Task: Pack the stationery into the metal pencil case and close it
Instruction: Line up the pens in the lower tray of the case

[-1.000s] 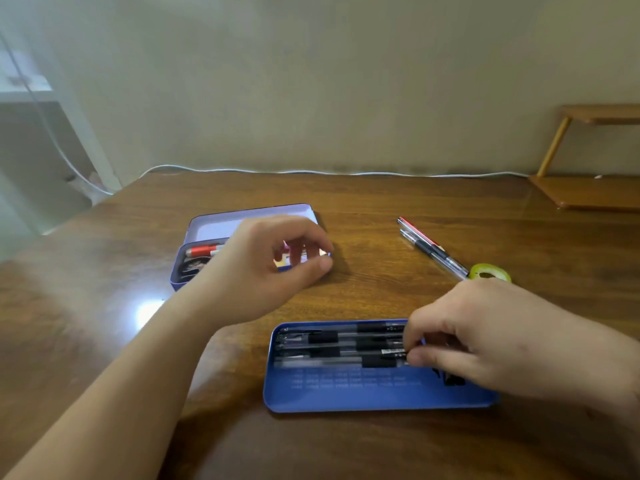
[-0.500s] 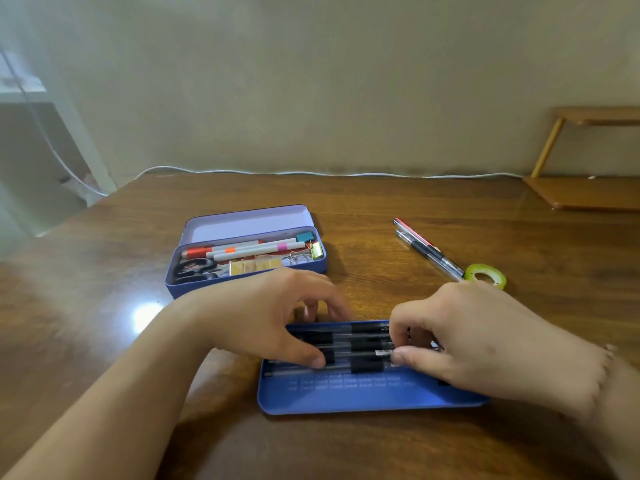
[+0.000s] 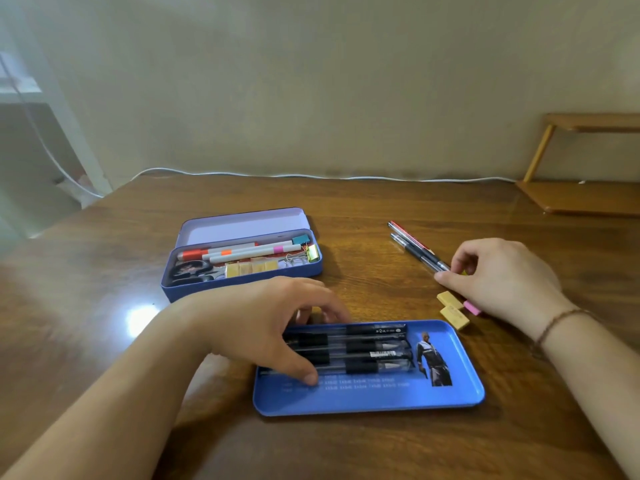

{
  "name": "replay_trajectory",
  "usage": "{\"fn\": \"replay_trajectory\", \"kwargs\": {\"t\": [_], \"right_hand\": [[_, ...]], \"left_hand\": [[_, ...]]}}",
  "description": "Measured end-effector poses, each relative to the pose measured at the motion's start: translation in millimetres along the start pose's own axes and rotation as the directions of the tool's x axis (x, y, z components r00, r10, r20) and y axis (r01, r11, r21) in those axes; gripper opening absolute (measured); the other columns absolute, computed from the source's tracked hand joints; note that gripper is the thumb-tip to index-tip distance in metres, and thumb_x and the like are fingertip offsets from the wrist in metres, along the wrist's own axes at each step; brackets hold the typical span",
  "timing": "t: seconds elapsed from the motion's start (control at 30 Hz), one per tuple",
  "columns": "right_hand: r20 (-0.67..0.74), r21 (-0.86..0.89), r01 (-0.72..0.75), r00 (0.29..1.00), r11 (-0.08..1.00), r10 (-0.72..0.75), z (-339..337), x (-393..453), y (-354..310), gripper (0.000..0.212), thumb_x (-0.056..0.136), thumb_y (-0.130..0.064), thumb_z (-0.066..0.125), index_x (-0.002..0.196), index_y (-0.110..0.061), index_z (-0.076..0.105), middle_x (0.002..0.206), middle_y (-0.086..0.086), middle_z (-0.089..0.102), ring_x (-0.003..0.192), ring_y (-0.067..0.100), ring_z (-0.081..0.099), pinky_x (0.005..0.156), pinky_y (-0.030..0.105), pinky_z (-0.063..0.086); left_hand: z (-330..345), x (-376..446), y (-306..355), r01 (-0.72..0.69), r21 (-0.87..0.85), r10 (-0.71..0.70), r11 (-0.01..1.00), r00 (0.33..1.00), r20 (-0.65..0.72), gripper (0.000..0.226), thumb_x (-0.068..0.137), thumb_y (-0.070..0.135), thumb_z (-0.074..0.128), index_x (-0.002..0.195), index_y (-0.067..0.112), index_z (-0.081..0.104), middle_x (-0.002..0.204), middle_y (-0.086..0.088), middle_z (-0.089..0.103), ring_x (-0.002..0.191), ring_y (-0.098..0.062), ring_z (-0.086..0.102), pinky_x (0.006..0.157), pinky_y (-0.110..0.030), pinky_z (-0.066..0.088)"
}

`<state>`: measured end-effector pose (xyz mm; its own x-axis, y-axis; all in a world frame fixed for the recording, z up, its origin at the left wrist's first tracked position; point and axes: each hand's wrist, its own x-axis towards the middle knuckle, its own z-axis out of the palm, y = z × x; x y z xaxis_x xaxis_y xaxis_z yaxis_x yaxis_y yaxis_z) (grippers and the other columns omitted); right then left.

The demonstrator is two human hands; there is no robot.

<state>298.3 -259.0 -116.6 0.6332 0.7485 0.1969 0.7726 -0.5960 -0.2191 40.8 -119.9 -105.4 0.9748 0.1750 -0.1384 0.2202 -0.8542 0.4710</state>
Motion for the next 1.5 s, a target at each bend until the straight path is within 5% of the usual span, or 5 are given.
{"fn": "replay_trajectory", "kwargs": {"t": [0.37,0.6,0.83,1.2,1.5], "right_hand": [[0.022,-0.079,0.014,1.000,0.997,-0.013,-2,0,-8,0.022,0.084,-0.052,0.062,0.081,-0.031,0.069,0.082,-0.009,0.062,0.072,0.008,0.049,0.047,0.021,0.032],[-0.174,0.219,0.403,0.912,0.889,-0.371,-24,-27,-13,0.020,0.071,-0.056,0.064,0.071,-0.036,0.066,0.072,-0.018,0.059,0.076,0.005,0.053,0.057,0.029,0.043],[-0.305,0.226,0.572,0.811,0.789,-0.500,-24,-43,-30,0.019,0.073,-0.052,0.067,0.071,-0.033,0.068,0.076,-0.017,0.061,0.076,0.008,0.055,0.059,0.032,0.047],[-0.305,0.195,0.658,0.746,0.728,-0.592,-13,-56,-40,0.018,0.085,-0.043,0.063,0.088,-0.030,0.074,0.081,-0.017,0.066,0.078,0.008,0.054,0.059,0.033,0.049],[0.029,0.110,0.809,0.578,0.577,-0.816,-8,-76,-56,0.028,0.084,-0.055,0.051,0.085,-0.036,0.071,0.078,-0.019,0.064,0.076,0.005,0.053,0.052,0.027,0.050]], "left_hand": [[1,1,-10,-0.018,0.005,0.019,1.000,0.984,-0.179,0.052,0.080,0.060,0.067,0.127,0.046,0.051,0.113,0.027,0.056,0.099,-0.001,0.056,0.080,-0.023,0.051],[-8,5,-11,-0.126,-0.313,-0.183,0.941,0.589,-0.787,0.047,0.086,0.047,0.061,0.131,0.039,0.048,0.117,0.013,0.057,0.090,-0.004,0.058,0.069,-0.016,0.048],[-3,5,-4,-0.034,-0.326,-0.195,0.945,0.739,-0.645,0.010,0.088,0.026,0.071,0.092,0.034,0.074,0.073,-0.005,0.070,0.062,-0.025,0.060,0.062,-0.040,0.050],[-5,0,4,-0.166,-0.560,-0.202,0.812,0.819,-0.537,0.009,0.081,0.020,0.076,0.084,0.013,0.078,0.066,-0.007,0.073,0.055,-0.017,0.067,0.052,-0.023,0.052],[-5,6,-8,-0.139,-0.362,-0.178,0.922,0.678,-0.714,0.038,0.087,0.053,0.052,0.084,0.022,0.073,0.079,-0.004,0.072,0.071,-0.013,0.065,0.061,-0.026,0.048]]}}
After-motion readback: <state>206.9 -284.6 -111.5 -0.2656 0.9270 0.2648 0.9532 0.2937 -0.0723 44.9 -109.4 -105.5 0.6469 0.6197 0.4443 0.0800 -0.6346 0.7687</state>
